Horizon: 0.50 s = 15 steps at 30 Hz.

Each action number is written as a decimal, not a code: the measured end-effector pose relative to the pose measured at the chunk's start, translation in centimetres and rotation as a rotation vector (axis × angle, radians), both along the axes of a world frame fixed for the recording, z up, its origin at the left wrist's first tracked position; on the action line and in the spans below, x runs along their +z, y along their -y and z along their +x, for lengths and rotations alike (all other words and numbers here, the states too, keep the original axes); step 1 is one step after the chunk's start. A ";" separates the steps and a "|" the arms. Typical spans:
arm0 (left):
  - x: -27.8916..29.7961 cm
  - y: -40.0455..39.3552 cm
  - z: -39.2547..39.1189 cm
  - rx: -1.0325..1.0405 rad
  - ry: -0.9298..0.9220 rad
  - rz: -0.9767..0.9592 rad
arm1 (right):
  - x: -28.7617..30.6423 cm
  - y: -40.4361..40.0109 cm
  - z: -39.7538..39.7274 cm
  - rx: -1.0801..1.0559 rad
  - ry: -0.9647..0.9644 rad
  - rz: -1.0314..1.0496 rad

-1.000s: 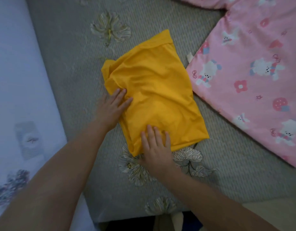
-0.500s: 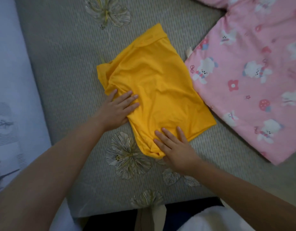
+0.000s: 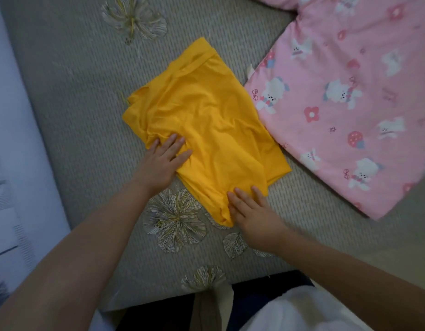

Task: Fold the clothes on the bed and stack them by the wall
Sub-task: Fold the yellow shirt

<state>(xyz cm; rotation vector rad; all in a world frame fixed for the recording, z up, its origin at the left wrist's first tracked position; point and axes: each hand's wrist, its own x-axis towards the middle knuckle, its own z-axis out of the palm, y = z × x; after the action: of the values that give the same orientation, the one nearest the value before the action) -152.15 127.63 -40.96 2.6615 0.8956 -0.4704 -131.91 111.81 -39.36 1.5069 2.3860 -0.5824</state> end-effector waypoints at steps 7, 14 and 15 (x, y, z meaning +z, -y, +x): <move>-1.7 -2.5 -2.8 0.056 -0.101 -0.011 | -0.5 -2.4 -7.8 -0.422 -0.078 0.064; -0.2 -4.3 -1.7 -0.035 -0.056 0.082 | -1.7 -5.9 -10.4 -0.507 0.151 0.021; -0.5 -4.4 -2.1 0.048 -0.084 0.070 | -1.4 -6.2 -10.0 -0.496 0.162 -0.011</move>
<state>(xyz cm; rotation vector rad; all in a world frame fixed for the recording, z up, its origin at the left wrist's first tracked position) -154.20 132.04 -41.50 2.6938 1.0159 -0.5529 -141.90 118.00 -40.74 2.0682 1.8857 -0.5430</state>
